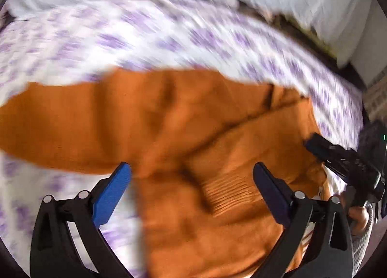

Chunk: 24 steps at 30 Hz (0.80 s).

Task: Fold small clothes
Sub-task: 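Grasp the other sleeve cuff with the left gripper, then fold the held sleeve across the cardigan body with the left gripper, release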

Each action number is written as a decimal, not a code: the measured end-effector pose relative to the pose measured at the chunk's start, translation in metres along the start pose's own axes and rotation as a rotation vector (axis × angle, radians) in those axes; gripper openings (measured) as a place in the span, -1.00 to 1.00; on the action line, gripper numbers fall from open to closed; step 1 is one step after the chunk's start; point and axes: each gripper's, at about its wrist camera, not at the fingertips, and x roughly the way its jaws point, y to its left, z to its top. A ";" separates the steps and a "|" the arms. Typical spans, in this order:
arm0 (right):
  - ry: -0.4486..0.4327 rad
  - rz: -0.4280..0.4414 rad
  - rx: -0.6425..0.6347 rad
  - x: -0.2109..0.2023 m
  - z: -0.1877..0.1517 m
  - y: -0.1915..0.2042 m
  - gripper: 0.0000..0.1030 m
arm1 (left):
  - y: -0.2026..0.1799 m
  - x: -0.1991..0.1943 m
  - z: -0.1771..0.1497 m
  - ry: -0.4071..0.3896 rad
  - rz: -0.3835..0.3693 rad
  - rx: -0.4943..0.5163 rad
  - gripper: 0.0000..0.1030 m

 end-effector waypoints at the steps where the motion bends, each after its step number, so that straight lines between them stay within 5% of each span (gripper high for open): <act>1: -0.056 0.018 -0.023 -0.016 0.001 0.005 0.08 | 0.017 -0.011 -0.002 -0.022 0.009 -0.041 0.91; 7: -0.113 0.051 0.025 -0.038 -0.002 -0.008 0.16 | 0.184 -0.044 -0.031 -0.130 -0.070 -0.621 0.90; 10: -0.088 0.083 0.089 -0.031 -0.005 -0.016 0.16 | 0.225 -0.042 -0.039 -0.186 -0.170 -0.779 0.72; 14: -0.106 0.092 0.095 -0.034 -0.006 -0.019 0.16 | 0.236 -0.032 -0.028 -0.190 -0.105 -0.790 0.30; 16: -0.108 0.094 0.106 -0.033 -0.006 -0.021 0.16 | 0.246 -0.030 -0.025 -0.199 -0.087 -0.798 -0.33; 18: -0.107 0.097 0.118 -0.032 -0.006 -0.022 0.16 | 0.263 -0.020 -0.023 -0.191 -0.146 -0.833 -0.82; 21: -0.118 0.113 0.130 -0.033 -0.005 -0.021 0.16 | 0.280 -0.020 -0.033 -0.213 -0.246 -0.901 -0.89; 24: -0.131 0.123 0.121 -0.039 -0.004 -0.017 0.16 | 0.259 -0.046 -0.025 -0.277 -0.180 -0.798 -0.91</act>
